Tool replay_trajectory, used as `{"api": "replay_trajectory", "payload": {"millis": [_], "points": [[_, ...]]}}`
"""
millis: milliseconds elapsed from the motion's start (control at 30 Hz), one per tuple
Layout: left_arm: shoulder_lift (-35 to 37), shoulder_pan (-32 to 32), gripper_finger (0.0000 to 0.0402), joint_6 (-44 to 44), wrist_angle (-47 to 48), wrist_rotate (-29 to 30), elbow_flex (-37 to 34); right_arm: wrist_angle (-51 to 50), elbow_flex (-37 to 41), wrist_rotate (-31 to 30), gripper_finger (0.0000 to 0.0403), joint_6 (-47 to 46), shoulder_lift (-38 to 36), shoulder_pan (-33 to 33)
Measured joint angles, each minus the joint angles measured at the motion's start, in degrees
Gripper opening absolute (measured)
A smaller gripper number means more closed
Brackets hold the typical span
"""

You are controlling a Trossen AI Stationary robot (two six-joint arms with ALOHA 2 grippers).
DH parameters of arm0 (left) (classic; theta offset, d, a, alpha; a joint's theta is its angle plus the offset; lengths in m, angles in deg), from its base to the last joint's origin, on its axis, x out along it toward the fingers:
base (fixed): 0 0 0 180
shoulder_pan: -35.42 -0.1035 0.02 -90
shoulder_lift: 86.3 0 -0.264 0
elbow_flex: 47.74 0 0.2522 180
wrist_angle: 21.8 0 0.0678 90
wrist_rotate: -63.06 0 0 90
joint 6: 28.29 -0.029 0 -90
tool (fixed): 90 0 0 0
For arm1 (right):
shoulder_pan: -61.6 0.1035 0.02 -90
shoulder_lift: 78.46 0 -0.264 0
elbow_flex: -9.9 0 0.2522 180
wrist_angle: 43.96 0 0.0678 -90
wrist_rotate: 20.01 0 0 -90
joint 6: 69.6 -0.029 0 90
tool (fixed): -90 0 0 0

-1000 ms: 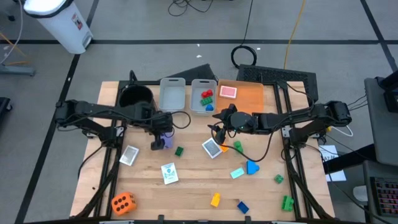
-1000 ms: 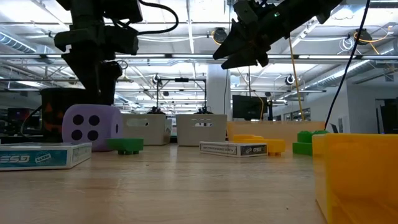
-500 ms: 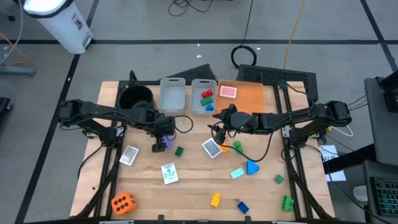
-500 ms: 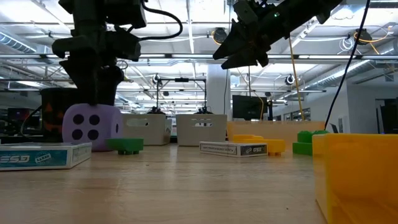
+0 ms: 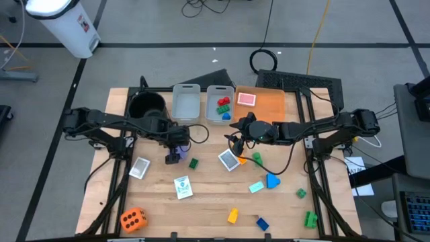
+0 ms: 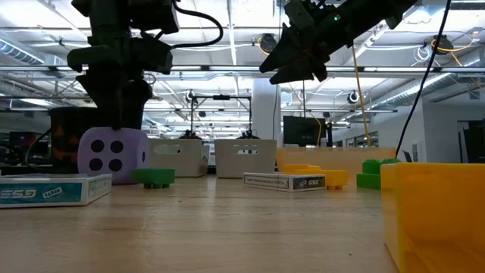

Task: Pick & Place Toys
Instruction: Put the purple dice into the left gray bin

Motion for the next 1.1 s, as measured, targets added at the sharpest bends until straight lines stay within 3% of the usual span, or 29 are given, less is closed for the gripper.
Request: {"api": "replay_trajectory", "payload": {"millis": [500, 1100], "points": [[-3.8, -0.07, 0.0397, 0.44, -3.8, -0.73, 0.15, -0.41, 0.02, 0.11, 0.0242, -1.54, 0.0, 0.09], [-2.14, -0.15, 0.0397, 4.8, 2.62, -2.04, -0.07, -0.44, 0.02, 0.13, 0.0242, -1.16, -0.02, 0.09]]}}
